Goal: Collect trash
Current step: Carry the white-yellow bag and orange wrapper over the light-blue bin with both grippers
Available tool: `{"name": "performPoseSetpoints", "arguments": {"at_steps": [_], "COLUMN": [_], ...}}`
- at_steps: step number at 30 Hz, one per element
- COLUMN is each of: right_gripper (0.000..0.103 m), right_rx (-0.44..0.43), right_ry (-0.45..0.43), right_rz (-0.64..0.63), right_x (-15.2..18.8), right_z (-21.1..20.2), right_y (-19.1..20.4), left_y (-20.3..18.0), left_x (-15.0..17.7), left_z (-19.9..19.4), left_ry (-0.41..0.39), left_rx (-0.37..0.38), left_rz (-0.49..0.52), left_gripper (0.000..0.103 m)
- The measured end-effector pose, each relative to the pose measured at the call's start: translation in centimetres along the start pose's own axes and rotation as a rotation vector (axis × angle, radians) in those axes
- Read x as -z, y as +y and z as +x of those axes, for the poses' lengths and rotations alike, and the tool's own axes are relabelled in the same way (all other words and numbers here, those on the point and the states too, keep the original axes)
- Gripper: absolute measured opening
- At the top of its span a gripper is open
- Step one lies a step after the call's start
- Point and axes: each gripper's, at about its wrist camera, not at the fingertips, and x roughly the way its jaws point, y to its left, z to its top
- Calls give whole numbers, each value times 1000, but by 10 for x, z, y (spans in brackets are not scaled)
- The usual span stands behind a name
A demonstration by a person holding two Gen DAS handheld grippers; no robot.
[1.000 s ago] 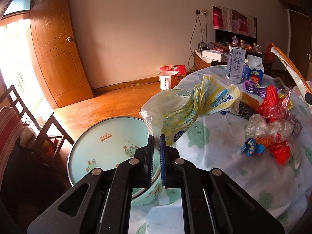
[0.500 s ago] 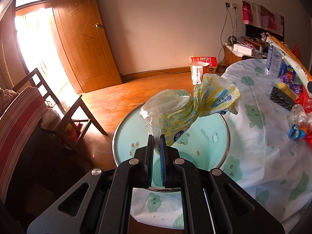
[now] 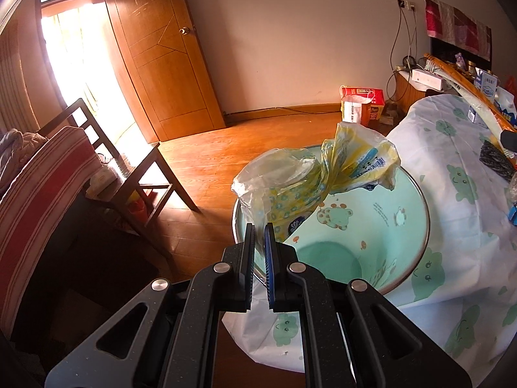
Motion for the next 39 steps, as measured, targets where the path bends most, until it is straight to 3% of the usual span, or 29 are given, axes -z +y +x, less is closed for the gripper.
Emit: {"name": "performPoseSetpoints", "arguments": {"at_steps": [15,39], "right_gripper": [5,5], "right_rx": [-49,-79], "right_ry": [58,106], "right_rz": [-85,-182], "right_x": [-4,0], "right_z": [37,48], "right_y": [31,57], "left_y": [19,22], "left_x": [7,7], "left_z": [12,15], "left_ry": [30,41], "left_rx": [-49,-44], "left_rz": [-15,-29], "left_gripper": [6,6]}}
